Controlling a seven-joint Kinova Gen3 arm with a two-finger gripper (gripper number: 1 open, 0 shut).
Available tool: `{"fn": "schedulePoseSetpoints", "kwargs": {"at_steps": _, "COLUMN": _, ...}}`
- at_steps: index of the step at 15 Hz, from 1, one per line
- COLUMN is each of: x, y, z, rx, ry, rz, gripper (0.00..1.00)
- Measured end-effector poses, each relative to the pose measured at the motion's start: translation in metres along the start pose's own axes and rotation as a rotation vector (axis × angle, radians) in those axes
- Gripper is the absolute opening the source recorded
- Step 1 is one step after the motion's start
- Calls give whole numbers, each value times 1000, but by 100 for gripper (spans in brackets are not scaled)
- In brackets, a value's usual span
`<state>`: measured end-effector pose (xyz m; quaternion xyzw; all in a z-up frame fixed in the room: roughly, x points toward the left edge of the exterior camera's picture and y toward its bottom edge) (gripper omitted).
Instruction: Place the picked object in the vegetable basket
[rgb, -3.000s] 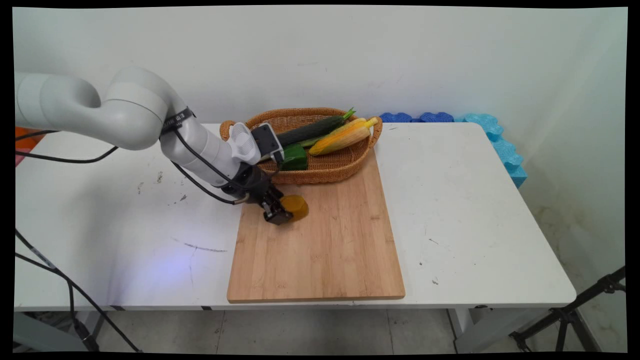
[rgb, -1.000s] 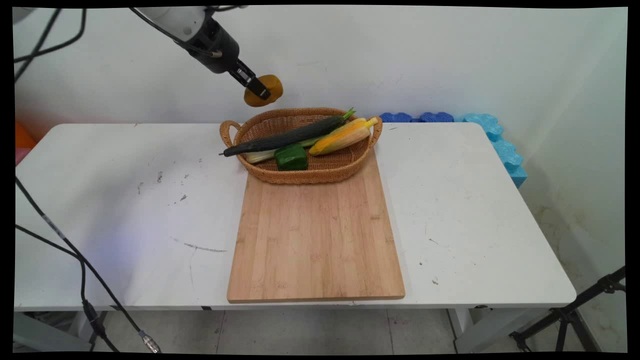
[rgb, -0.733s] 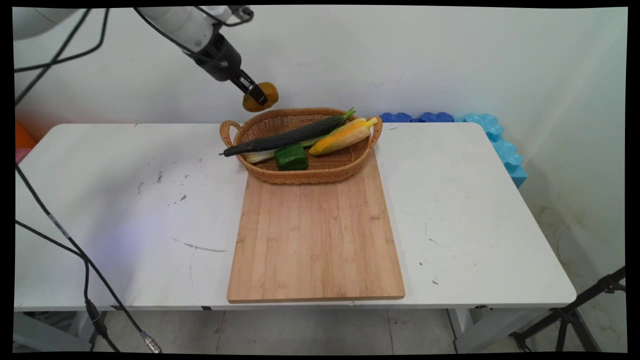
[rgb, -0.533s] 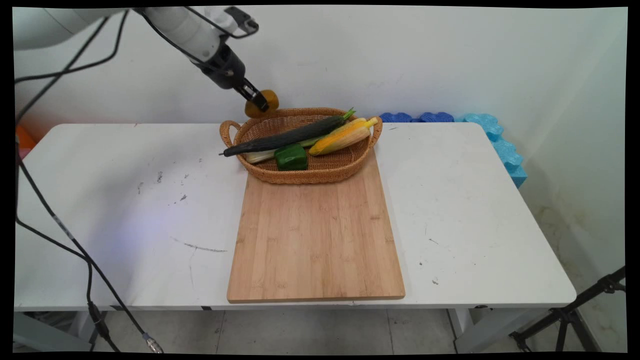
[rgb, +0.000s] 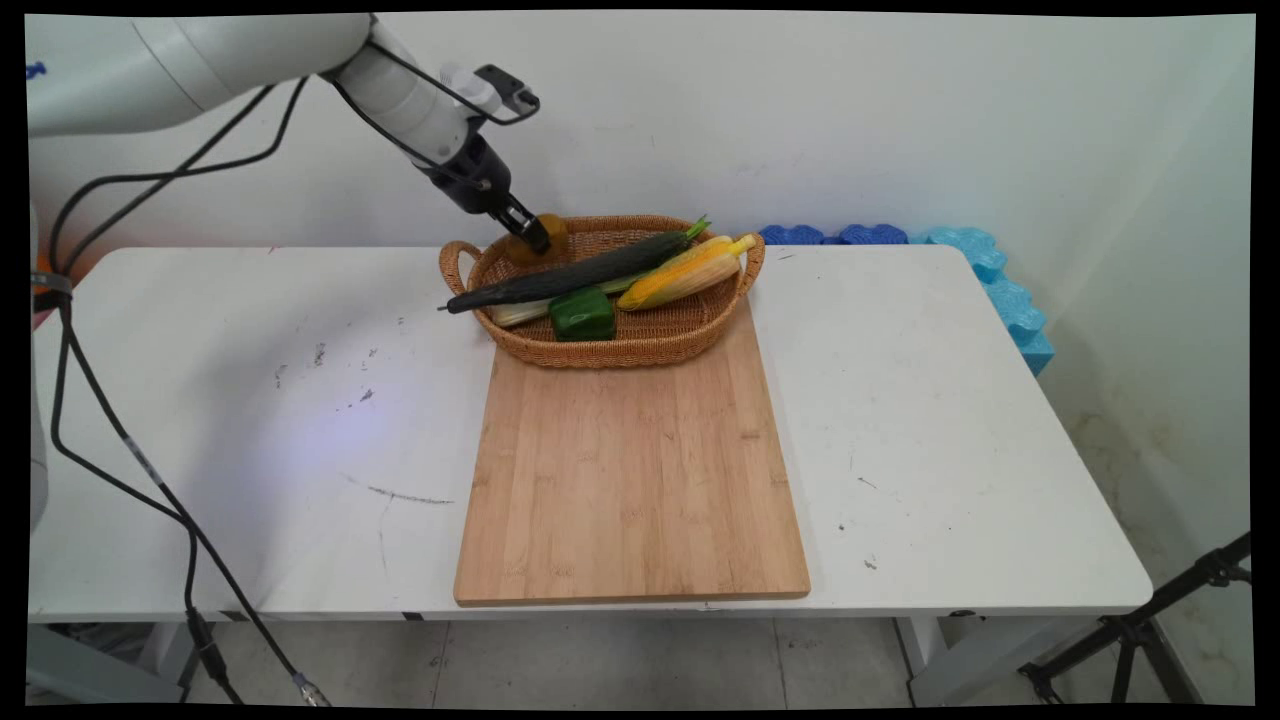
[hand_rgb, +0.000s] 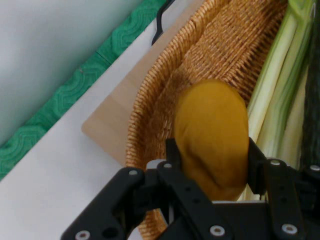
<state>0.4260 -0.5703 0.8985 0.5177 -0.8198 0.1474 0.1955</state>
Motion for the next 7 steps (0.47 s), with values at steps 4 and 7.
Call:
{"fn": "schedulePoseSetpoints", "kwargs": {"at_steps": 4, "x": -2, "y": 1, "z": 16, "rx": -5, "ry": -2, "rz": 3, "gripper": 100}}
{"fn": "schedulePoseSetpoints", "kwargs": {"at_steps": 7, "x": -2, "y": 5, "z": 18, "rx": -16, "ry": 10, "rz": 7, "gripper": 100}}
